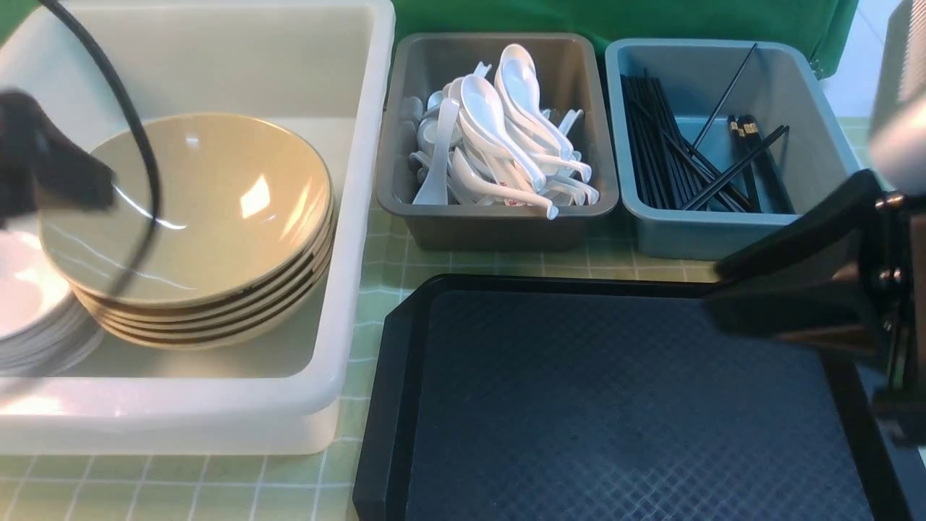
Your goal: On green table put chopsticks spoon bowls plates into blue grey white boxes.
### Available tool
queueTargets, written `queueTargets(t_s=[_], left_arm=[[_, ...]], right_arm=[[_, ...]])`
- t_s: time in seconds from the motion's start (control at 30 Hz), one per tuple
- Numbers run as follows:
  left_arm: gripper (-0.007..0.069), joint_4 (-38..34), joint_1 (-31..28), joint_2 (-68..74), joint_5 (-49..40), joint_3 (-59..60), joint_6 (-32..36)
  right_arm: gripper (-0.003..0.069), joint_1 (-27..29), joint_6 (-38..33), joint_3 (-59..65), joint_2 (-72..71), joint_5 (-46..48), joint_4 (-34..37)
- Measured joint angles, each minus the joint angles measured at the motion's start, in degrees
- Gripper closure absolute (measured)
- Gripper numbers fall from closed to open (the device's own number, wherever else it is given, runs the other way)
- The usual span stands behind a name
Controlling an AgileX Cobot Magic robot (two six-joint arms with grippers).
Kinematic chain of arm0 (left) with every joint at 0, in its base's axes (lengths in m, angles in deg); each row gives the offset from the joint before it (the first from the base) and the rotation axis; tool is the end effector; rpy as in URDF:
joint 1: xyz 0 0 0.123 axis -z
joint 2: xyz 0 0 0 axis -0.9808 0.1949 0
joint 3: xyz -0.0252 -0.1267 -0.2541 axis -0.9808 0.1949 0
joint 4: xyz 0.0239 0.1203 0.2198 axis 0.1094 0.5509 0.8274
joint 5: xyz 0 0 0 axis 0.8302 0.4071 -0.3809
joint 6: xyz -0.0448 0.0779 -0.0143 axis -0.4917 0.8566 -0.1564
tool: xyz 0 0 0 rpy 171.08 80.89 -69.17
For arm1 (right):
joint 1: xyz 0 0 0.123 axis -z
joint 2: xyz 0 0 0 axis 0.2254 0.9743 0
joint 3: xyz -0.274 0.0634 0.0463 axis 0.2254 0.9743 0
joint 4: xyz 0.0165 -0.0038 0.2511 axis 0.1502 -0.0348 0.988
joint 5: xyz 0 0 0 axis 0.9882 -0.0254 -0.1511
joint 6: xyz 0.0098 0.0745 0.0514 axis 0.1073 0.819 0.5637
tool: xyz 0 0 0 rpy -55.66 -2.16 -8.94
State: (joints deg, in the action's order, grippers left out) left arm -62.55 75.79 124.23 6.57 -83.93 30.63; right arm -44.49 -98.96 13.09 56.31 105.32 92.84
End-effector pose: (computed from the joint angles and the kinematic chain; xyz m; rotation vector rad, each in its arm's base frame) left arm 0.1553 -0.0203 0.3949 0.1042 2.4105 -0.3525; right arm 0.1585 0.1167 0.4029 -0.9234 2.0060 0.3880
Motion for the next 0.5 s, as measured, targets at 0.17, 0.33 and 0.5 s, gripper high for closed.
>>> queueTargets(t_s=[0.17, 0.33, 0.5], left_arm=[[0.0243, -3.89, 5.38, -11.28, 0.46, 10.11, 0.11], [0.0485, -5.90, 6.93, -24.25, 0.41, 20.18, -0.02], [0.0615, -9.13, 6.93, -33.62, -1.19, 25.03, 0.02]], right_arm=[[0.0496, 0.00, 15.68, 1.34, -2.81, 1.44, -16.55], [0.0496, 0.00, 22.13, 10.50, -19.41, -2.45, -20.59], [0.0515, 0.00, 25.72, 23.44, -38.19, -3.15, -20.71]])
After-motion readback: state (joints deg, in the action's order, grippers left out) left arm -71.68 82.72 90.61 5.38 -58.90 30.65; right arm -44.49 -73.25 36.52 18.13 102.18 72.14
